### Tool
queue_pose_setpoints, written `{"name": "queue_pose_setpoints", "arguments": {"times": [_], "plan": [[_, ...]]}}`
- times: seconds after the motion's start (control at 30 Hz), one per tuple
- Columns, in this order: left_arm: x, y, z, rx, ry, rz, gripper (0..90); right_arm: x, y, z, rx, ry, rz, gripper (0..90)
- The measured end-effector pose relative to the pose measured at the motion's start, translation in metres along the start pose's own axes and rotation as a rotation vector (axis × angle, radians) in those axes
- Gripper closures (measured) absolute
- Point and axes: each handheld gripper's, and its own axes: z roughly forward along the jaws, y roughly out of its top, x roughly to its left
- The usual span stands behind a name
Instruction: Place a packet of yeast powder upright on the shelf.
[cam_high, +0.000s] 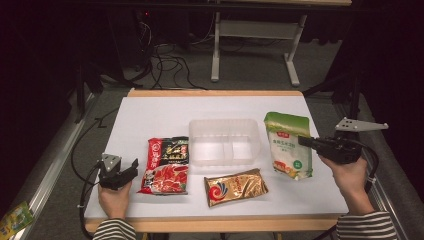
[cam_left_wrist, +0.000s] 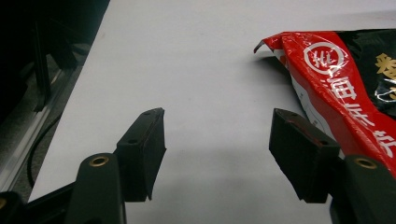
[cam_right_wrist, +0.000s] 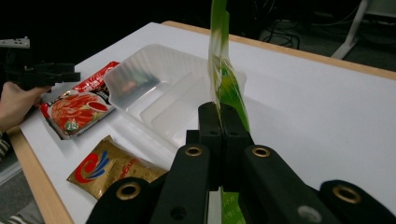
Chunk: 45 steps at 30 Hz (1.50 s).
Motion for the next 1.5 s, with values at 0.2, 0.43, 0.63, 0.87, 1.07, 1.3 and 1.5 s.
{"name": "queue_pose_setpoints", "arguments": {"times": [0.2, 0.43, 0.63, 0.87, 1.07, 1.3, 1.5], "plan": [[0.000, 0.000, 0.000, -0.002, -0.001, 0.002, 36.4, 0.010, 0.004, -0.001, -0.027, 0.012, -0.018, 90.0], [0.000, 0.000, 0.000, -0.003, -0.001, 0.002, 36.4, 0.018, 0.010, 0.000, -0.035, 0.049, -0.030, 90.0], [0.000, 0.000, 0.000, -0.001, 0.000, 0.002, 36.4, 0.028, 0.018, 0.004, -0.037, 0.080, -0.051, 90.0], [0.000, 0.000, 0.000, -0.001, 0.000, 0.001, 36.4, 0.036, 0.027, 0.012, -0.041, 0.099, -0.064, 90.0], [0.000, 0.000, 0.000, -0.001, -0.001, 0.001, 36.4, 0.041, 0.034, 0.023, -0.038, 0.113, -0.072, 90.0], [0.000, 0.000, 0.000, 0.000, -0.001, 0.001, 36.4, 0.044, 0.041, 0.031, -0.039, 0.119, -0.070, 90.0], [0.000, 0.000, 0.000, 0.000, -0.002, 0.001, 36.3, 0.045, 0.048, 0.038, -0.038, 0.117, -0.069, 90.0]]}}
